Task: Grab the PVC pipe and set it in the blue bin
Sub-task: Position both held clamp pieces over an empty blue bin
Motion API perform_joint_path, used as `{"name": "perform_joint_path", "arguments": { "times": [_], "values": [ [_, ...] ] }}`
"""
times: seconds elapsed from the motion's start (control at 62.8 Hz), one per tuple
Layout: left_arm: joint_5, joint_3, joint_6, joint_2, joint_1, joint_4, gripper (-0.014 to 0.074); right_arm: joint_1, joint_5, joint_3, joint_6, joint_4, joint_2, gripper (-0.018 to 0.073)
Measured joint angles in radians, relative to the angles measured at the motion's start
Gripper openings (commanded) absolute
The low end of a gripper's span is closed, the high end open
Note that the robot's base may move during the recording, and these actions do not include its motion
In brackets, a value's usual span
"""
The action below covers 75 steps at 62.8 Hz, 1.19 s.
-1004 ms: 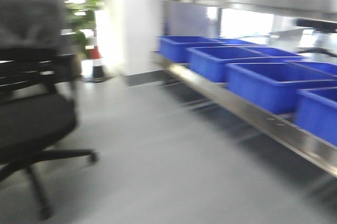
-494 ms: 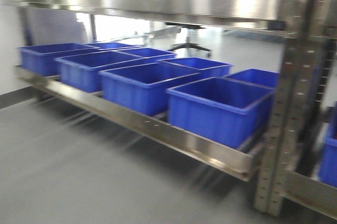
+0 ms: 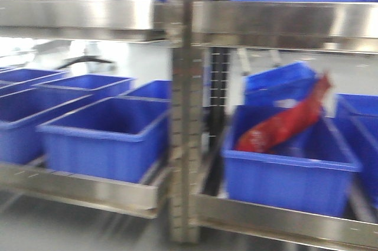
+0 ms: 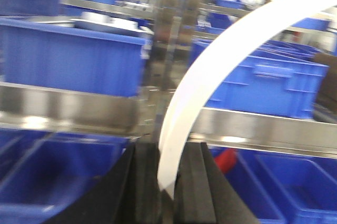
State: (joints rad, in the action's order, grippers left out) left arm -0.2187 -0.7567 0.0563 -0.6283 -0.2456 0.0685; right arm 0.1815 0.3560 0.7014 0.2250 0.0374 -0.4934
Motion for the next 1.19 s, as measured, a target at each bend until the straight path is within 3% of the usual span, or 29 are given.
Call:
{"name": "perform_joint_path", "arguments": {
  "times": [1.195],
  "values": [
    [0.0,0.0,0.0,0.0,0.0,0.0,-0.0111,0.0,0.0,0.0,0.0,0.0,0.0,-0.0169]
  ]
}}
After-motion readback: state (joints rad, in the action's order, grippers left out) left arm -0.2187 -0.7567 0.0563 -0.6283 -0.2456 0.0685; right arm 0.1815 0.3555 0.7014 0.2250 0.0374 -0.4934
